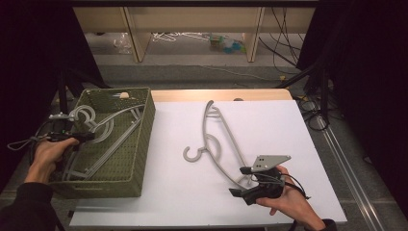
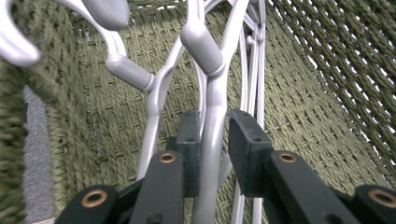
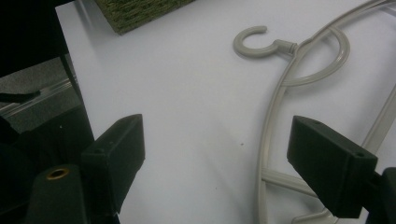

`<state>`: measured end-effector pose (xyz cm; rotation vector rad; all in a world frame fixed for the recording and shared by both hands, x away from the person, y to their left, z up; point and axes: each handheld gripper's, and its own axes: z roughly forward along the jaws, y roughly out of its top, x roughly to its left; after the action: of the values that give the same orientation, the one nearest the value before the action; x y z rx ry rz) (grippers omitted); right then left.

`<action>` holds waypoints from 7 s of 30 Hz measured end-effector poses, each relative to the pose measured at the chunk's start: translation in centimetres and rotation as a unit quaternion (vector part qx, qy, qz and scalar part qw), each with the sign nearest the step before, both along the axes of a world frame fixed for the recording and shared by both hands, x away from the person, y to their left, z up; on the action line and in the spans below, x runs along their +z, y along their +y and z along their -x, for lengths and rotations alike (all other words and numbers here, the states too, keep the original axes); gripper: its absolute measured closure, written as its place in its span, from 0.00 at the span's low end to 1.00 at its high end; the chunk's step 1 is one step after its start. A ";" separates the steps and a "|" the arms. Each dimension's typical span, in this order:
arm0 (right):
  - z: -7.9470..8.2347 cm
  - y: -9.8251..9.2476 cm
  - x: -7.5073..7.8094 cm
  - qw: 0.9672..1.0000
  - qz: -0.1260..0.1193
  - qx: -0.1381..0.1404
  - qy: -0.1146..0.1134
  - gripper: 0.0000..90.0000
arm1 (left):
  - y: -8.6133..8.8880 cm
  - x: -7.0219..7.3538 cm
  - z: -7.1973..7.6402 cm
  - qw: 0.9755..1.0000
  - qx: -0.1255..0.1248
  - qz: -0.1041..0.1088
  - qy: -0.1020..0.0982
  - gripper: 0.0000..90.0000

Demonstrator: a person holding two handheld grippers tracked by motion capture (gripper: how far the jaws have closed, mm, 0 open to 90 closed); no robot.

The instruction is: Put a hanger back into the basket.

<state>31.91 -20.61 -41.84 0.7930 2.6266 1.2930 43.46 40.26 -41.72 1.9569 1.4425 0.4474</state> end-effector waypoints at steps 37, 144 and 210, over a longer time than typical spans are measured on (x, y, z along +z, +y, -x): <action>-0.3 -0.1 -0.4 1.000 0.000 -0.010 -0.007 0.22 | -14.3 6.5 13.6 0.973 -0.105 0.060 -0.196 0.34; -9.9 7.3 -4.8 0.979 0.183 -0.066 0.067 0.90 | -22.7 -2.3 16.1 0.953 -0.223 0.099 -0.180 0.20; -1.7 1.4 0.7 0.982 0.098 0.160 0.035 0.92 | -29.9 -2.5 9.5 0.895 -0.404 -0.101 -0.163 0.48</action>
<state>33.64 -19.26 -41.11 0.4046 2.9725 1.0589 33.93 10.36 -44.20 2.2923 0.3084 0.5057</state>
